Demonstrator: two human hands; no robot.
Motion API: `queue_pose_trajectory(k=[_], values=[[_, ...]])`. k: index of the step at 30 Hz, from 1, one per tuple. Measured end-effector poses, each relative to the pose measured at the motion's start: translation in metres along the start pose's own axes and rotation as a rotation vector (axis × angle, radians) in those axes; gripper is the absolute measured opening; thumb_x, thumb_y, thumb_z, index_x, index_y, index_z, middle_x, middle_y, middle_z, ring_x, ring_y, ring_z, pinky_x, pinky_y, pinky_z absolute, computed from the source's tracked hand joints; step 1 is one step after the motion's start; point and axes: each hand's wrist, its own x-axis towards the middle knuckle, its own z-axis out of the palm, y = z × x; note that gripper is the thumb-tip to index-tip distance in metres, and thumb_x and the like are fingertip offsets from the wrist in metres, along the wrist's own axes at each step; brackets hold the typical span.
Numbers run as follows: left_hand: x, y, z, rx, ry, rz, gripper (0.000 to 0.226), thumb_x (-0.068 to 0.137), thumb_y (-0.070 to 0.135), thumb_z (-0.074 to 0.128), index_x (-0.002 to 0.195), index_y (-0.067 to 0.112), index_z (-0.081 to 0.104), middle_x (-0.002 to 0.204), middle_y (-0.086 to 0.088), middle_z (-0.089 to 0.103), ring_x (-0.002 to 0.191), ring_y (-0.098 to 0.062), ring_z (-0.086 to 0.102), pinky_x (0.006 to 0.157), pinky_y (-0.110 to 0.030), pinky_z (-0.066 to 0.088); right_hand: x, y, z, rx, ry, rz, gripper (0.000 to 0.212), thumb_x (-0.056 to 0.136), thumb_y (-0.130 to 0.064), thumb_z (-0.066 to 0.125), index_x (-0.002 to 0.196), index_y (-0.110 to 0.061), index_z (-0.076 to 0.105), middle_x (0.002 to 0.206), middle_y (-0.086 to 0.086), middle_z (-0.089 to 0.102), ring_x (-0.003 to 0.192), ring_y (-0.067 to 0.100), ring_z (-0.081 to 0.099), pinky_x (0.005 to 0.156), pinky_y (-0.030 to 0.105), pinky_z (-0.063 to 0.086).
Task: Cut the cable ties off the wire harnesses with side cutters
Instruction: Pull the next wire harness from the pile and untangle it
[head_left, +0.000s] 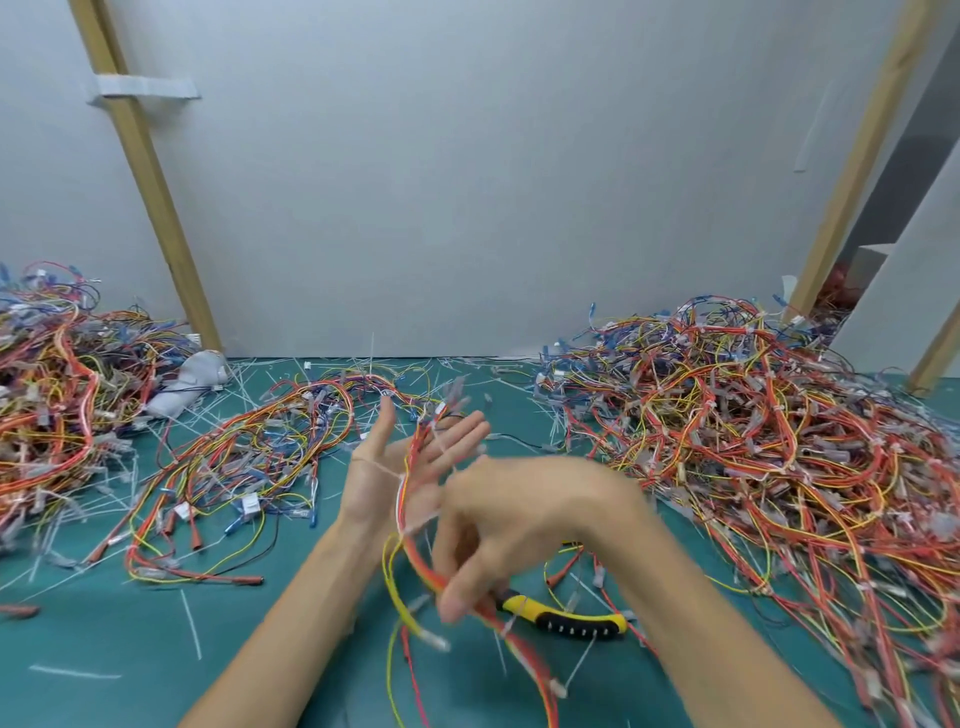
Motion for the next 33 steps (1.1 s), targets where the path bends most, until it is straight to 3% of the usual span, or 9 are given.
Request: queue_pose_trajectory(k=[6, 9, 12, 15, 18, 23, 27, 30, 33], values=[[-0.003, 0.01, -0.01, 0.19, -0.027, 0.208, 0.038, 0.093, 0.021, 0.043, 0.122, 0.002, 0.06, 0.126, -0.006, 0.066, 0.111, -0.015, 0.066, 0.078, -0.027, 0.058, 0.033, 0.004, 0.026, 0.213, -0.205, 0.124, 0.02, 0.091, -0.029, 0.068, 0.084, -0.01, 0.071, 0.049, -0.015, 0.062, 0.046, -0.004, 0.057, 0.047, 0.01, 0.045], [-0.007, 0.017, -0.013, 0.144, -0.008, 0.261, 0.034, 0.089, 0.023, 0.046, 0.092, 0.009, 0.077, 0.097, -0.001, 0.075, 0.068, -0.008, 0.07, 0.062, -0.025, 0.058, 0.027, 0.023, 0.018, 0.381, -0.167, 0.144, 0.021, 0.096, -0.028, 0.061, 0.099, -0.009, 0.071, 0.085, 0.001, 0.076, 0.061, 0.004, 0.065, 0.052, 0.013, 0.049], [-0.013, 0.021, -0.014, 0.038, -0.004, 0.261, 0.035, 0.093, 0.022, 0.044, 0.073, 0.012, 0.072, 0.064, 0.005, 0.062, 0.044, -0.006, 0.047, 0.048, -0.027, 0.053, 0.017, 0.052, 0.011, 0.533, -0.007, 0.155, 0.029, 0.101, -0.023, 0.05, 0.109, -0.002, 0.068, 0.105, 0.016, 0.072, 0.074, 0.016, 0.068, 0.056, 0.019, 0.052], [-0.017, 0.022, -0.013, 0.005, -0.032, 0.213, 0.05, 0.099, 0.021, 0.033, 0.065, 0.016, 0.07, 0.052, 0.008, 0.047, 0.043, -0.006, 0.032, 0.044, -0.021, 0.045, 0.019, 0.074, 0.015, 0.739, 0.2, 0.173, 0.034, 0.105, -0.02, 0.041, 0.113, 0.0, 0.066, 0.098, 0.011, 0.071, 0.078, 0.017, 0.067, 0.059, 0.022, 0.054], [-0.019, 0.021, -0.01, -0.017, -0.091, 0.202, 0.043, 0.098, 0.019, 0.032, 0.073, 0.014, 0.066, 0.049, 0.008, 0.042, 0.045, -0.006, 0.017, 0.045, -0.018, 0.036, 0.031, 0.083, 0.023, 0.991, 0.379, 0.174, 0.037, 0.106, -0.024, 0.039, 0.122, -0.001, 0.063, 0.103, 0.008, 0.07, 0.082, 0.016, 0.067, 0.064, 0.023, 0.055], [-0.018, 0.019, -0.016, -0.157, -0.374, 0.065, 0.051, 0.103, 0.019, 0.017, 0.099, 0.002, 0.065, 0.054, 0.004, 0.037, 0.045, -0.009, 0.027, 0.057, -0.024, 0.028, 0.049, 0.078, 0.028, 1.628, 0.467, -0.042, 0.038, 0.102, -0.026, 0.044, 0.135, -0.009, 0.052, 0.123, 0.012, 0.066, 0.107, 0.027, 0.064, 0.087, 0.034, 0.052], [-0.015, 0.018, -0.021, -0.184, -0.498, -0.003, 0.057, 0.103, 0.019, 0.007, 0.113, -0.005, 0.058, 0.062, -0.002, 0.034, 0.051, -0.013, 0.032, 0.064, -0.028, 0.024, 0.049, 0.072, 0.02, 2.054, 0.634, -0.3, 0.037, 0.088, -0.022, 0.054, 0.124, -0.012, 0.057, 0.117, 0.008, 0.069, 0.106, 0.029, 0.065, 0.084, 0.034, 0.051], [-0.013, 0.02, -0.024, -0.068, -0.422, 0.055, 0.054, 0.104, 0.017, 0.012, 0.11, 0.004, 0.064, 0.062, 0.0, 0.034, 0.051, -0.011, 0.03, 0.063, -0.027, 0.031, 0.037, 0.073, 0.006, 2.074, 0.794, -0.394, 0.023, 0.094, -0.017, 0.055, 0.117, -0.019, 0.059, 0.119, 0.004, 0.068, 0.102, 0.024, 0.068, 0.078, 0.03, 0.053], [-0.011, 0.022, -0.028, 0.174, -0.173, 0.196, 0.045, 0.102, 0.018, 0.027, 0.102, 0.018, 0.072, 0.065, 0.003, 0.046, 0.052, -0.009, 0.038, 0.061, -0.024, 0.046, 0.022, 0.074, -0.005, 2.003, 0.926, -0.392, 0.023, 0.089, -0.018, 0.059, 0.111, -0.024, 0.061, 0.112, 0.0, 0.07, 0.096, 0.017, 0.07, 0.07, 0.025, 0.053]])
